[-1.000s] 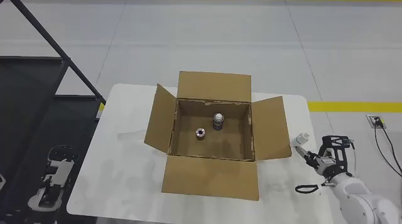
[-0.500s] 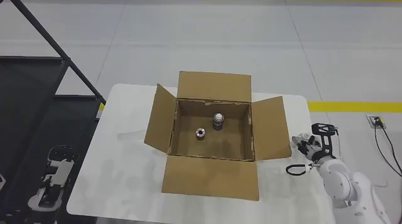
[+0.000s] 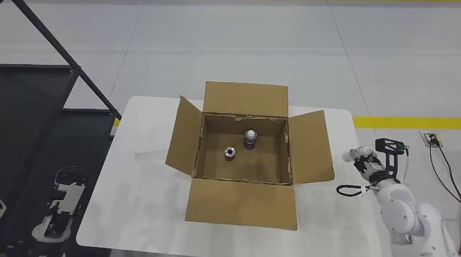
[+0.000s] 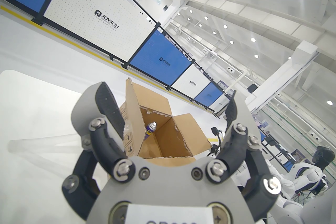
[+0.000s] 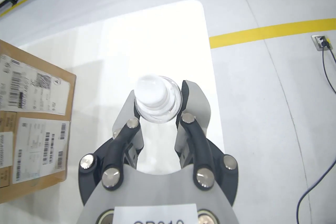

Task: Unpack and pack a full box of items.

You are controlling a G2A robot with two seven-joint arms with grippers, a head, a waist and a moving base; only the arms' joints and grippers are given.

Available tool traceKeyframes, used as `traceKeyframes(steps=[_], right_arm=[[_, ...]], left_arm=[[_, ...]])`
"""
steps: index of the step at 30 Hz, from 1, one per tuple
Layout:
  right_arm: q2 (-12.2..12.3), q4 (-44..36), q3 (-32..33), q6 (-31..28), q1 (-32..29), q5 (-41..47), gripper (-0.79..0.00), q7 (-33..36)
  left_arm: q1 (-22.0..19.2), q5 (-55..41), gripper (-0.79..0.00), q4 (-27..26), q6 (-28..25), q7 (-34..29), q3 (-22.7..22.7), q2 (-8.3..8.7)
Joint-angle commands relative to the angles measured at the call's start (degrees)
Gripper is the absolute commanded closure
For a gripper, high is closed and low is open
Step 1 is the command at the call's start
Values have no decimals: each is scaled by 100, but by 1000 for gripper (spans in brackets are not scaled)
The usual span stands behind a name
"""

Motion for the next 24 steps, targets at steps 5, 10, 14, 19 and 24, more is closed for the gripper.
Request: traceKeyframes(steps=[5, 10, 14, 19, 24], right_arm=[[-8, -2256, 209, 574, -765, -170, 0, 62], [0, -3342, -98, 394, -799, -412, 0, 340], [18, -3588, -674, -226, -356, -490, 0, 645], [0, -2903, -1847, -947, 949, -501, 0, 1704], [-152, -1433, -3168, -1228, 2342, -349, 0, 2660]], left_arm=[[0, 0, -785, 0, 0, 0, 0, 0], [0, 0, -785, 0, 0, 0, 0, 0], [0, 0, -785, 0, 0, 0, 0, 0], [0, 0, -785, 0, 0, 0, 0, 0], [0, 0, -785, 0, 0, 0, 0, 0]])
